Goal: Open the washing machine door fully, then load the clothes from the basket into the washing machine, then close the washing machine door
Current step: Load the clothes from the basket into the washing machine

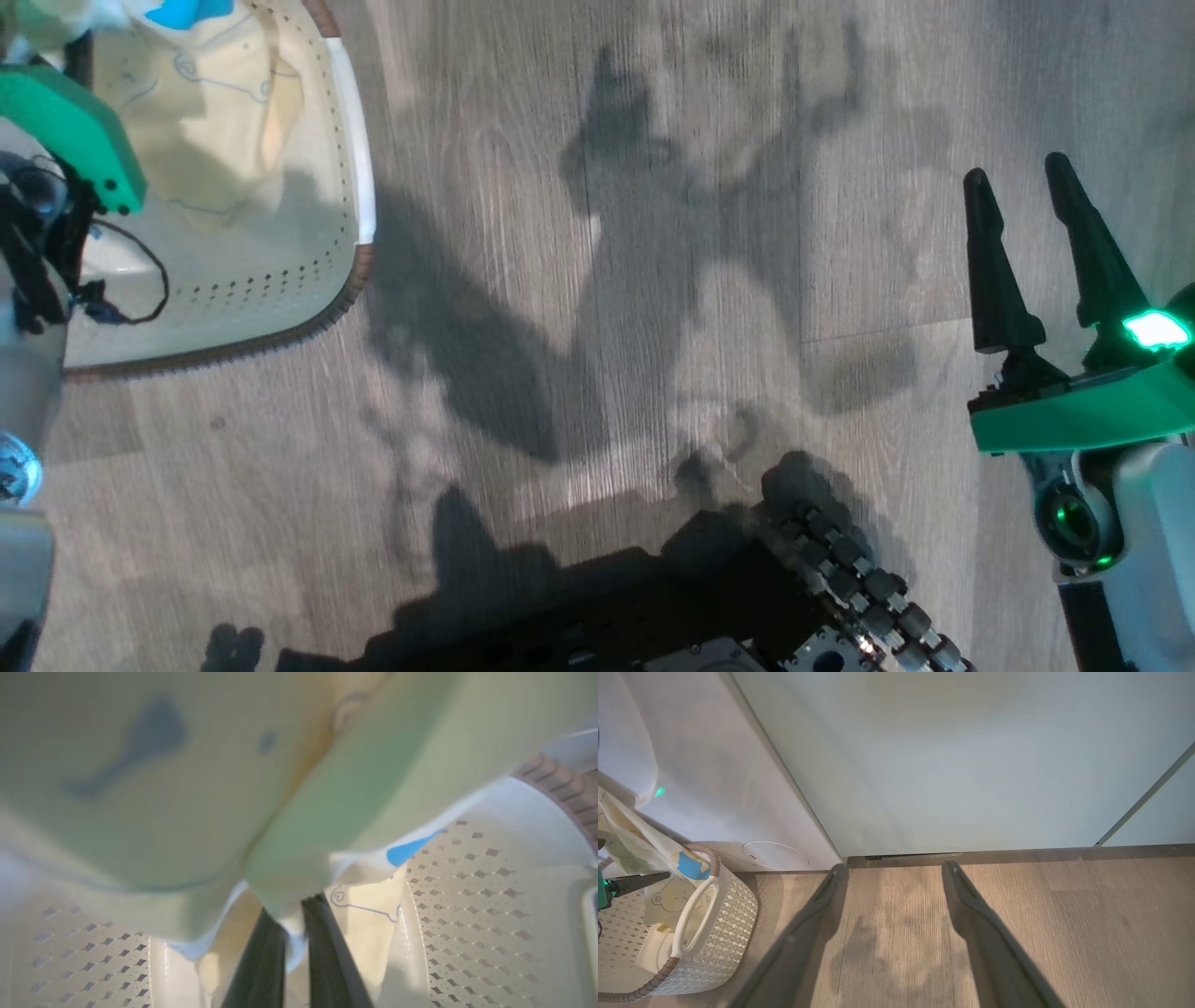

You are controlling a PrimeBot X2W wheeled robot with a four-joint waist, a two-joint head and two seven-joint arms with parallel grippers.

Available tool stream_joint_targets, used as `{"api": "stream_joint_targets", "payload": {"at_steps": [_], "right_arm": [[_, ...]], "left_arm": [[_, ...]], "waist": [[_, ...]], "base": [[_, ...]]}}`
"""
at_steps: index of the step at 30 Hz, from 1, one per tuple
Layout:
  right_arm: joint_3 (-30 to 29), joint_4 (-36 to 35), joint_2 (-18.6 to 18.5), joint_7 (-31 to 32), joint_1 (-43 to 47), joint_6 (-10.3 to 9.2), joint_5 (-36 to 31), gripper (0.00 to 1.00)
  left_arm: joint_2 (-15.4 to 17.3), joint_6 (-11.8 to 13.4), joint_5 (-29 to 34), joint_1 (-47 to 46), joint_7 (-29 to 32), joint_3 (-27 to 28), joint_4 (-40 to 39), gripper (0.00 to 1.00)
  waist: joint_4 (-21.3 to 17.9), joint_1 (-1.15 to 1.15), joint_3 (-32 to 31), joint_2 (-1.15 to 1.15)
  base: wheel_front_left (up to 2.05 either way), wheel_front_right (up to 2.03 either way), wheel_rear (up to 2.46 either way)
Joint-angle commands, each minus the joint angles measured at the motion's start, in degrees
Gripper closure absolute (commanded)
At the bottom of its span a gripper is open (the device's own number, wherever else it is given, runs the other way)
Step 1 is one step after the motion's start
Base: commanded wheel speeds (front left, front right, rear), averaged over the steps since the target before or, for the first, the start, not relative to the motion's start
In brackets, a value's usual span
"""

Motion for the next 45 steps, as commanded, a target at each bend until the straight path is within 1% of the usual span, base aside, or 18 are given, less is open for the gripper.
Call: {"api": "stream_joint_targets", "payload": {"at_steps": [1, 6, 11, 16, 21, 24, 29, 32, 38, 45], "right_arm": [[0.15, -1.36, -1.1, -0.54, 1.08, 0.25, -0.33, 0.0], [-0.44, -1.3, -0.96, -0.54, 1.29, 0.25, -0.34, 0.0], [-0.66, -1.03, -0.83, -0.54, 1.45, 0.25, -0.33, 0.0], [-0.79, -0.54, -0.78, -0.54, 1.87, 0.25, -0.32, 0.0], [-0.98, 0.08, -0.79, -0.54, 2.81, 0.25, -0.23, 0.0], [-1.1, 0.4, -0.73, -0.54, 3.59, 0.25, -0.22, 0.0], [-1.3, 0.85, -0.72, -0.54, 4.88, 0.25, -0.16, 0.0], [-1.15, 1.0, -0.75, -0.54, 5.41, 0.25, 0.0, 0.0], [-0.88, 1.3, -0.69, -0.54, 5.82, 0.25, 0.14, 0.0], [-0.36, 1.37, -0.31, -0.54, 5.75, 0.25, 0.39, 0.0]], "left_arm": [[1.69, -0.02, -0.47, 1.04, -1.14, -0.1, -1.63, 1.0], [0.87, -0.03, -2.87, 3.54, -2.38, -1.87, -4.29, 1.0], [0.57, -0.03, -6.26, 7.58, -3.11, -4.26, -8.97, 1.0], [2.27, -0.04, -9.34, 11.28, -3.22, -4.72, -16.39, 1.0], [4.69, -0.04, -11.09, 15.13, -3.23, -2.98, -23.25, 1.0], [5.88, -0.04, -11.79, 16.98, -3.24, -1.61, -26.14, 1.0], [6.67, -0.04, -14.95, 18.03, -3.17, -0.79, -29.46, 1.0], [7.39, -0.04, -17.0, 16.99, -1.71, -0.56, -31.29, 1.0], [7.89, 0.22, -21.9, 13.12, 4.21, 1.62, -34.67, 1.0], [8.6, 3.05, -26.59, 8.46, 11.37, 4.66, -37.46, 1.0]], "waist": [[0.37, 0.0, -0.66, 0.0], [1.37, 0.0, -2.26, 0.0], [2.78, 0.0, -5.17, 0.0], [4.14, 0.0, -8.78, 0.0], [5.03, 0.0, -12.4, 0.0], [5.34, 0.0, -14.45, 0.0], [5.8, 0.0, -17.41, 0.0], [5.91, 0.0, -18.7, 0.0], [5.77, 0.0, -19.97, 0.0], [5.04, 0.0, -19.97, 0.0]], "base": [[0.0, 0.0, 0.0], [0.0, 0.0, 0.0], [0.0, 0.0, 0.0], [0.0, 0.0, 0.0], [0.0, 0.0, 0.0], [0.0, 0.0, 0.0], [0.0, 0.0, 0.0], [0.0, 0.0, 0.0], [0.0, 0.0, 0.0], [0.0, 0.0, 0.0]]}}
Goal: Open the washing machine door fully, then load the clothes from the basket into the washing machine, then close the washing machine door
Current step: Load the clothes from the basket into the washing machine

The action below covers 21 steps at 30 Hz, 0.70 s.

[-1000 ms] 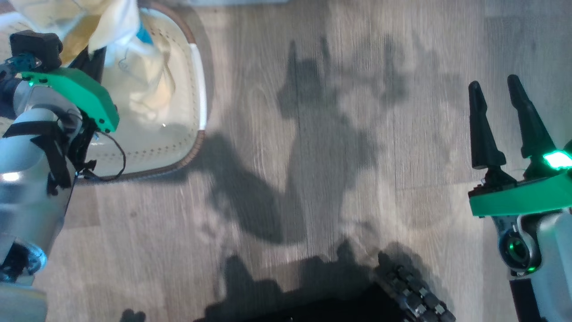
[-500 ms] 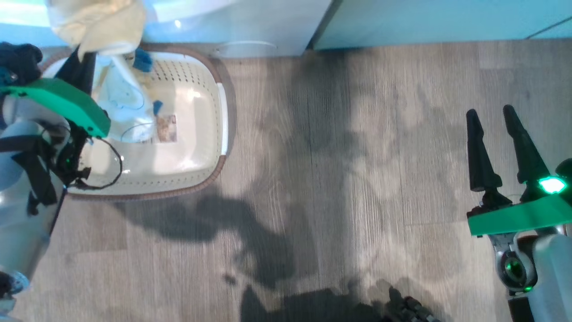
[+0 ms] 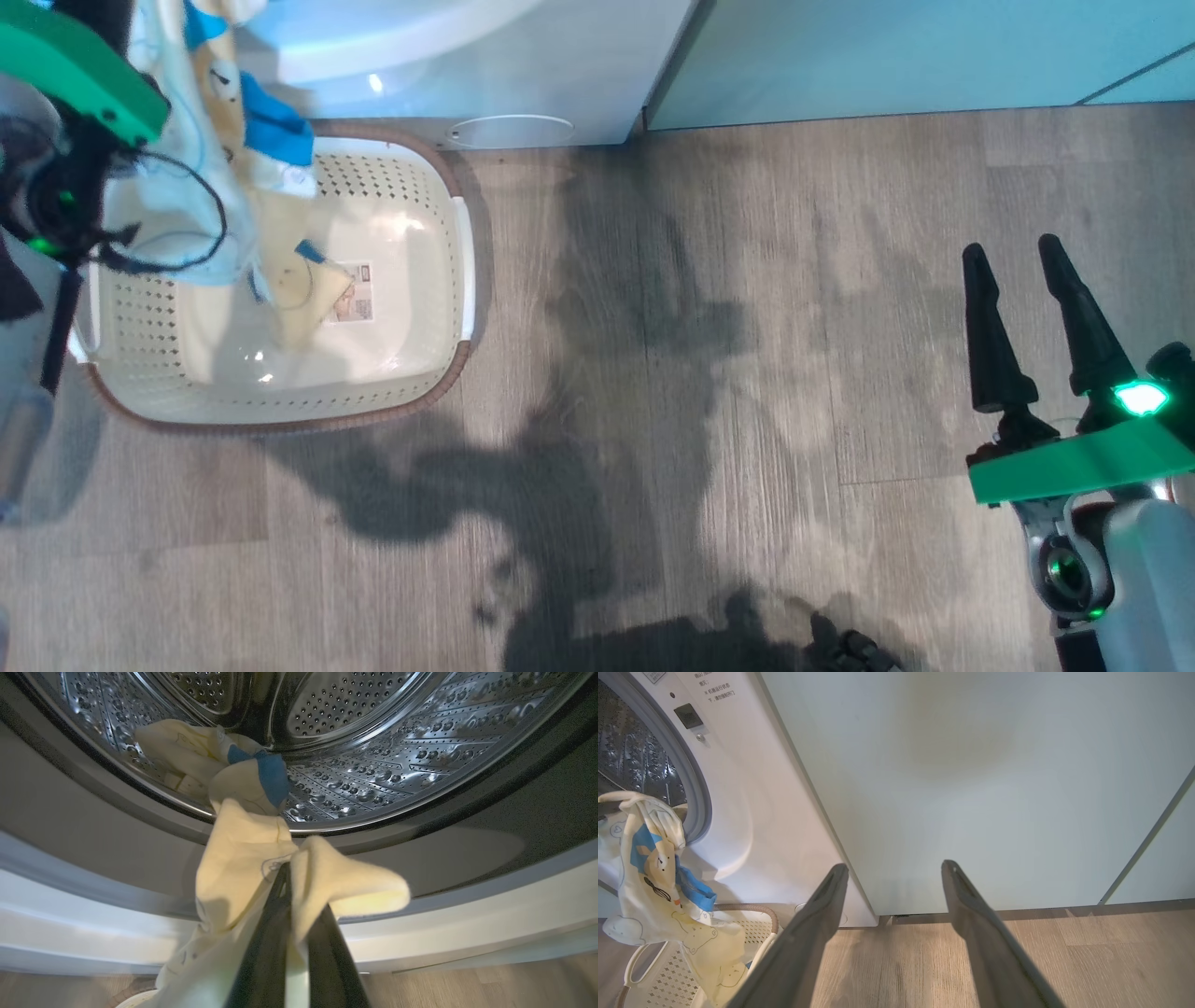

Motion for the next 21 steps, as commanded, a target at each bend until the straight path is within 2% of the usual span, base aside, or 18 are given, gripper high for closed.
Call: {"api": "stream_joint_targets", "payload": {"at_steps": [1, 10, 14, 21], "right_arm": [[1.0, -1.34, -0.27, -0.54, 0.68, 0.25, 0.37, 0.0], [1.63, -1.21, 0.19, -0.54, 0.27, 0.25, 0.7, 0.0], [1.96, -1.4, 0.41, -0.54, -0.67, 0.25, 1.05, 0.0], [2.2, -1.73, 0.8, -0.54, -2.29, 0.25, 1.51, 0.0]], "left_arm": [[3.46, 0.75, -0.75, -3.35, 1.35, 2.58, -2.43, 1.0], [3.4, 3.95, -3.0, -9.61, 6.6, 3.98, -2.64, 1.0], [3.59, 5.43, -1.98, -15.25, 8.42, 3.4, -1.09, 1.0], [4.99, 5.67, 1.96, -23.04, 8.85, 1.03, 2.44, 1.0]], "waist": [[-0.26, 0.0, 0.14, 0.0], [-1.17, 0.0, 0.91, 0.0], [-1.96, 0.0, 2.61, 0.0], [-3.74, 0.0, 6.43, 0.0]], "base": [[0.0, 0.0, 0.0], [0.0, 0.0, 0.0], [0.0, 0.0, 0.0], [0.0, 0.0, 0.0]]}}
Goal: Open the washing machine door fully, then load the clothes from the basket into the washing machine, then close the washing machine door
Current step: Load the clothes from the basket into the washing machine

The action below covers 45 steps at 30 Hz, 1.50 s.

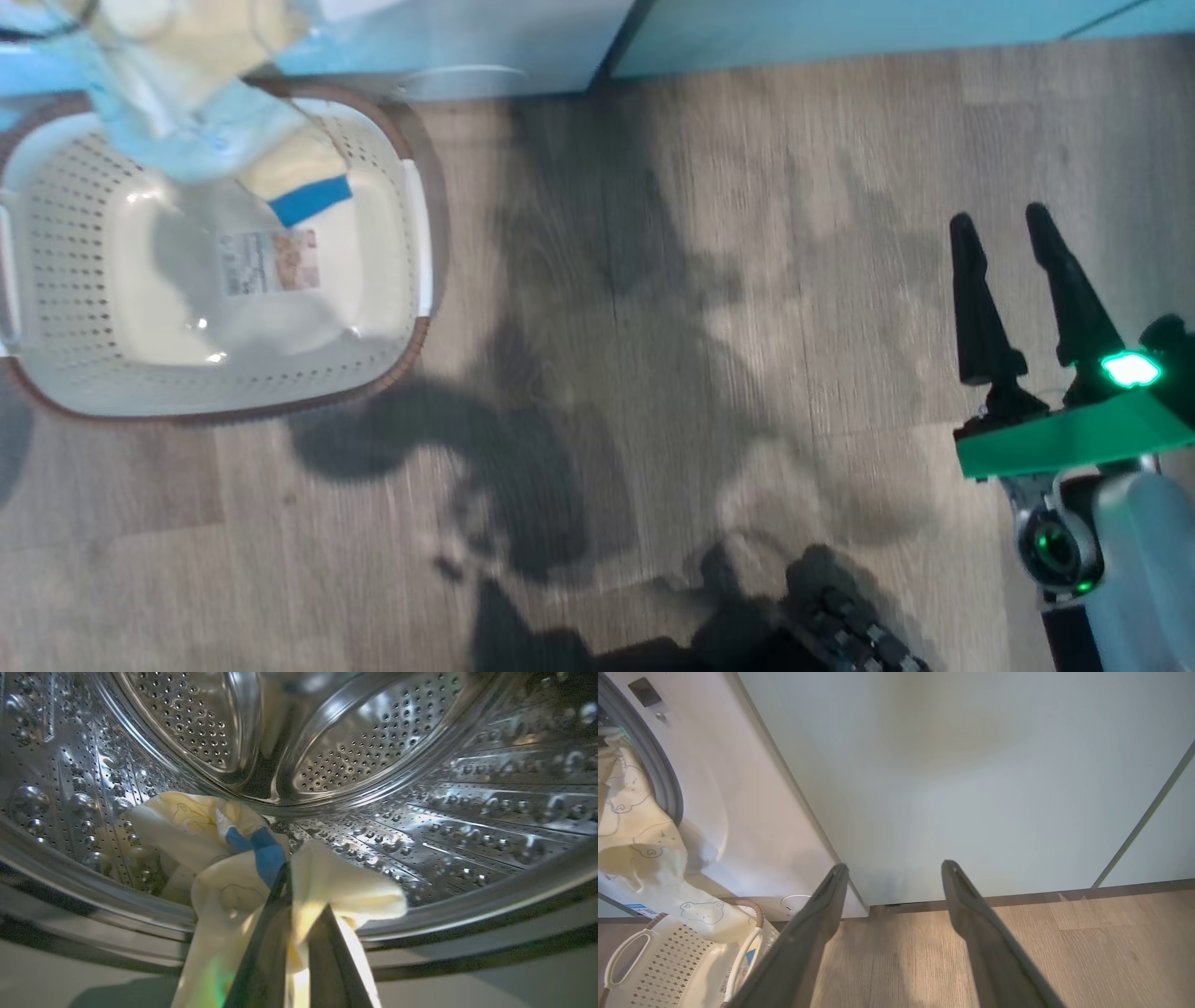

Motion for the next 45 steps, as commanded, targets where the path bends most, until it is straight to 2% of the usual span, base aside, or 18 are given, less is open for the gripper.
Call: {"api": "stream_joint_targets", "payload": {"at_steps": [1, 10, 18, 32, 39, 45], "right_arm": [[1.01, -1.64, -0.16, -0.54, 0.18, 0.25, 0.55, 0.0], [2.29, -1.54, 0.32, -0.54, -1.86, 0.25, 1.32, 0.0], [3.41, -1.65, 0.48, -0.54, -3.38, 0.25, 2.02, 0.0], [4.68, -2.14, 0.51, -0.54, -4.82, 0.25, 3.31, 0.0], [4.7, -2.16, 0.52, -0.54, -5.06, 0.25, 3.48, 0.0], [4.61, -2.03, 0.52, -0.54, -5.22, 0.25, 3.48, 0.0]], "left_arm": [[3.26, 0.13, 0.63, -3.12, -0.03, 1.16, -1.18, 1.0], [3.63, -1.0, 4.26, -16.25, -2.72, -0.24, 5.68, 1.0], [2.66, -3.54, 8.48, -25.97, -6.28, -3.5, 12.03, 1.0], [2.0, -6.46, 11.47, -35.59, -18.66, -5.27, 19.41, 1.0], [1.58, -7.54, 10.88, -38.37, -22.65, -3.86, 19.04, 1.0], [1.38, -8.03, 10.72, -37.39, -22.95, -0.7, 12.76, 1.0]], "waist": [[-0.85, 0.0, 1.34, 0.0], [-3.29, 0.0, 6.52, 0.0], [-4.94, 0.0, 10.27, 0.0], [-6.12, 0.0, 13.34, 0.0], [-6.09, 0.0, 13.93, 0.0], [-5.59, 0.0, 14.17, 0.0]], "base": [[0.0, 0.0, 0.0], [0.0, 0.0, 0.0], [0.0, 0.0, 0.0], [0.0, 0.0, 0.0], [0.0, 0.0, 0.0], [0.0, 0.0, 0.0]]}}
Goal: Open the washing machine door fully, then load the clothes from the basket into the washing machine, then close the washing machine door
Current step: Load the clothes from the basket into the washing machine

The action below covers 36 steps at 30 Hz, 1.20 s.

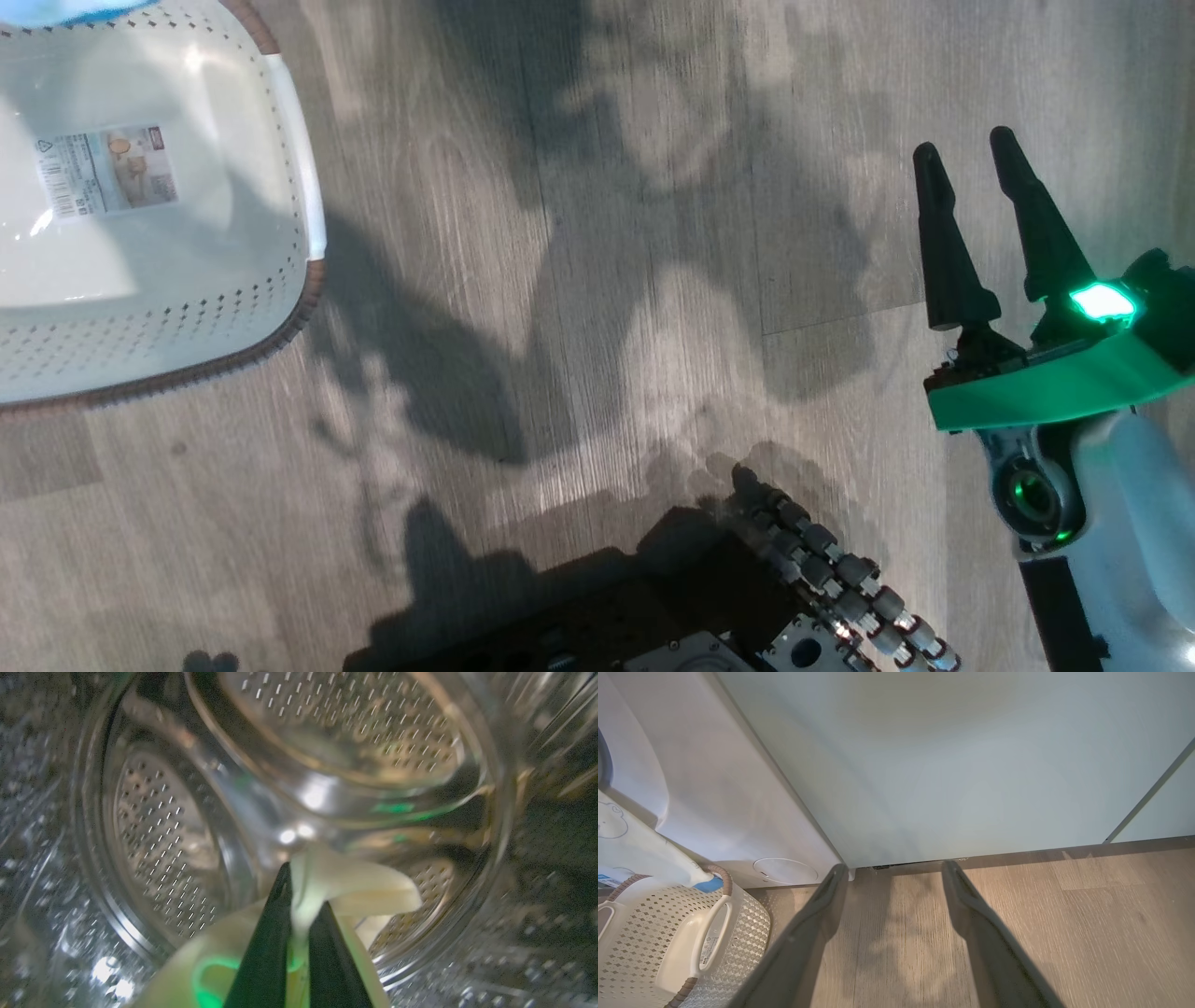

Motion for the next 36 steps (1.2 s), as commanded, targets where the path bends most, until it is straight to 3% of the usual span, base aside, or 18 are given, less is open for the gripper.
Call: {"api": "stream_joint_targets", "payload": {"at_steps": [1, 4, 9, 10, 12, 13, 14, 28, 36], "right_arm": [[0.46, -1.46, -0.16, -0.54, 0.68, 0.25, 0.37, 0.0], [0.43, -1.37, -0.16, -0.54, 0.48, 0.25, 0.24, 0.0], [0.03, -1.18, -0.16, -0.54, 0.79, 0.25, -0.39, 0.0], [-0.07, -1.14, -0.16, -0.54, 0.89, 0.25, -0.56, 0.0], [-0.22, -1.07, -0.16, -0.54, 1.06, 0.25, -0.84, 0.0], [-0.35, -1.04, -0.16, -0.54, 1.15, 0.25, -0.99, 0.0], [-0.49, -1.0, -0.16, -0.54, 1.24, 0.25, -1.16, 0.0], [-2.78, -0.73, -0.37, -0.54, 3.5, 0.25, -2.7, 0.0], [-3.73, -0.54, -1.15, -0.54, 5.96, 0.25, -3.18, 0.0]], "left_arm": [[1.23, -0.34, 0.18, -1.22, -0.27, 0.97, -3.4, 1.0], [1.01, -0.4, 0.83, 0.88, -0.28, 3.08, -6.35, 1.0], [0.23, -0.46, 1.62, 4.7, -0.27, 2.02, -3.67, 1.0], [0.08, -0.47, 1.85, 5.36, 0.08, 0.89, -2.87, 0.92], [-0.1, -0.48, 1.51, 6.36, 1.34, -0.48, -0.91, 0.57], [-0.24, -0.48, 1.24, 6.75, 1.71, -1.04, -0.23, 0.33], [-0.35, -0.49, 1.0, 7.15, 2.07, -1.63, 0.37, 0.0], [-2.15, -0.5, -3.98, 15.43, 6.82, -7.35, 3.79, 0.0], [-2.75, -0.5, -7.58, 26.12, 5.42, -10.06, 0.02, 0.0]], "waist": [[0.15, 0.0, 0.04, 0.0], [0.43, 0.0, -0.08, 0.0], [1.2, 0.0, -1.02, 0.0], [1.39, 0.0, -1.27, 0.0], [1.64, 0.0, -1.78, 0.0], [1.81, 0.0, -2.08, 0.0], [1.99, 0.0, -2.4, 0.0], [4.95, 0.0, -9.06, 0.0], [7.22, 0.0, -14.74, 0.0]], "base": [[0.0, 0.0, 0.0], [0.0, 0.0, 0.0], [0.0, 0.0, 0.0], [0.0, 0.0, 0.0], [0.0, 0.0, 0.0], [0.0, 0.0, 0.0], [0.0, 0.0, 0.0], [0.0, 0.0, 0.0], [0.0, 0.0, 0.0]]}}
